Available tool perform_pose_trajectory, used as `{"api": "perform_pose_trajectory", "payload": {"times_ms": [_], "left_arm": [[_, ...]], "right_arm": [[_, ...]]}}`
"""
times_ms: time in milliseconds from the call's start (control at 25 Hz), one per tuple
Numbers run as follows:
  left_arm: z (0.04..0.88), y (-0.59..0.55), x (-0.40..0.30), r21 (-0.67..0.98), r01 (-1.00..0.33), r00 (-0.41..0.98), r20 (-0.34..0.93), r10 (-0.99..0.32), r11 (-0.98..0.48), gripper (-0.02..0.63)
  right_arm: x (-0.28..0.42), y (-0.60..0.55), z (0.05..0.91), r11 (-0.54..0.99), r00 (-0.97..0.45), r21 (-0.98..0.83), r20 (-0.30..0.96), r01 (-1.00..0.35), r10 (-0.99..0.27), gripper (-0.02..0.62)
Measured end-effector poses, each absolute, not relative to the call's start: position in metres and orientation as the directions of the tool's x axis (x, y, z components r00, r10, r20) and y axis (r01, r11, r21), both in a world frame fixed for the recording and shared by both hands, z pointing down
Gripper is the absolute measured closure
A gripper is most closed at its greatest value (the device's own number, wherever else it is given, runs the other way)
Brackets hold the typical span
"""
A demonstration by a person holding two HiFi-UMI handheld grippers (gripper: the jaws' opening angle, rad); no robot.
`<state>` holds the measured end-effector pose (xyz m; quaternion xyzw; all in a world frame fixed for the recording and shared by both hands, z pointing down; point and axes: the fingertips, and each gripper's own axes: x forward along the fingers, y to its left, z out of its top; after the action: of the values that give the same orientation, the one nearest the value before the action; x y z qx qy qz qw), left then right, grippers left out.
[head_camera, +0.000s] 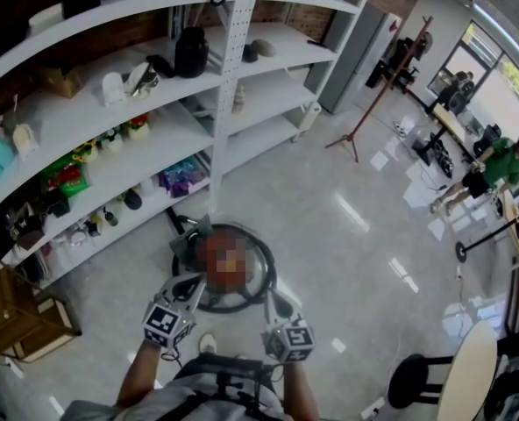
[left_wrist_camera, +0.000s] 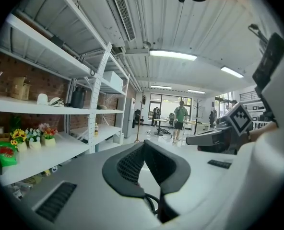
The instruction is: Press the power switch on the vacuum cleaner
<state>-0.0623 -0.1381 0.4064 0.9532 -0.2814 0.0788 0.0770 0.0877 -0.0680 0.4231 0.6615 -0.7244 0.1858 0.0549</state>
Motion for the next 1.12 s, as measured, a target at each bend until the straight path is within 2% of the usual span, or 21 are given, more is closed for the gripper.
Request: {"api": "perform_pose_trajectory", "payload": {"times_ms": [1120], "left_arm": [[0.478,-0.171,-0.024,0.080,-0.570,0.797,0.296,-0.527,-0.817,0.600]], "right_arm": [[0.118,-0.117,0.485,0.106,-0.189,-0.227,0.384,-0.968,-0.904,0.583]]}}
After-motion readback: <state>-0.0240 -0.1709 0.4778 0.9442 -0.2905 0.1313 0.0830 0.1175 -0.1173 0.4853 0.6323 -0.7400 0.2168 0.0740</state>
